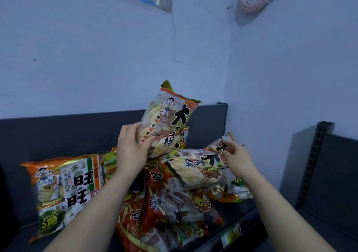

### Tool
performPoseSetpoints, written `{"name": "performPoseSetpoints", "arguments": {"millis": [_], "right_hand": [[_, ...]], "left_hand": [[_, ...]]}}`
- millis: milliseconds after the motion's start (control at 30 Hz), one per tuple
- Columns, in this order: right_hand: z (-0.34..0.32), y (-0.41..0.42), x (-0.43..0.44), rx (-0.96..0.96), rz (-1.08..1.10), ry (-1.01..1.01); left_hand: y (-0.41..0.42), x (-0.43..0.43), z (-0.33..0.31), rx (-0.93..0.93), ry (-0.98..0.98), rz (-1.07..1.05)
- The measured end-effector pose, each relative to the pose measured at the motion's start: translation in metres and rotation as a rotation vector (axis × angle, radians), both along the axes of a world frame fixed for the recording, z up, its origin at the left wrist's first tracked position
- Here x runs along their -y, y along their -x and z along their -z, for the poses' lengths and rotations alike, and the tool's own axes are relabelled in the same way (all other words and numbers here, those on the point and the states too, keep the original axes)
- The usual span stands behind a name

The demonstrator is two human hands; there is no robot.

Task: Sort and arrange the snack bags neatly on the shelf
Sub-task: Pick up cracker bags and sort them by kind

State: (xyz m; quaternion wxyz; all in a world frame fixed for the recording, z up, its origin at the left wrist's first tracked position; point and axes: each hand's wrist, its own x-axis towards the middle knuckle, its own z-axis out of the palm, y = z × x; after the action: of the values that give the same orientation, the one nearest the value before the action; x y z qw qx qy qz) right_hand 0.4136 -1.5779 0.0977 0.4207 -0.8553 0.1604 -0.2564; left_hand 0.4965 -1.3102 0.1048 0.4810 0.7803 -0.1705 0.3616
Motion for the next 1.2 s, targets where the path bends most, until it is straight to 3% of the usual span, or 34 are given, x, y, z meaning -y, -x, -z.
{"name": "performPoseSetpoints", "arguments": {"millis": [300, 467, 633, 833, 1200], "right_hand": [[0.003, 0.018, 0.028, 0.053, 0.072, -0.067], [0.011, 0.025, 0.036, 0.046, 0.089, -0.033], [0.017, 0.023, 0.037, 0.070, 0.091, -0.034], [0.013, 0.015, 0.024, 0.038, 0.002, 0.027], [0.000, -0.004, -0.017, 0.067, -0.038, 0.111]], "left_hand": [[0.005, 0.038, -0.010, 0.251, -0.236, -0.043], [-0.005, 0.058, 0.015, 0.268, -0.650, 0.018], [0.007, 0.086, 0.032, 0.188, -0.807, 0.077], [0.004, 0.086, 0.029, -0.081, -0.785, 0.298], [-0.007, -0.003, 0.019, -0.255, -0.548, 0.101]]}}
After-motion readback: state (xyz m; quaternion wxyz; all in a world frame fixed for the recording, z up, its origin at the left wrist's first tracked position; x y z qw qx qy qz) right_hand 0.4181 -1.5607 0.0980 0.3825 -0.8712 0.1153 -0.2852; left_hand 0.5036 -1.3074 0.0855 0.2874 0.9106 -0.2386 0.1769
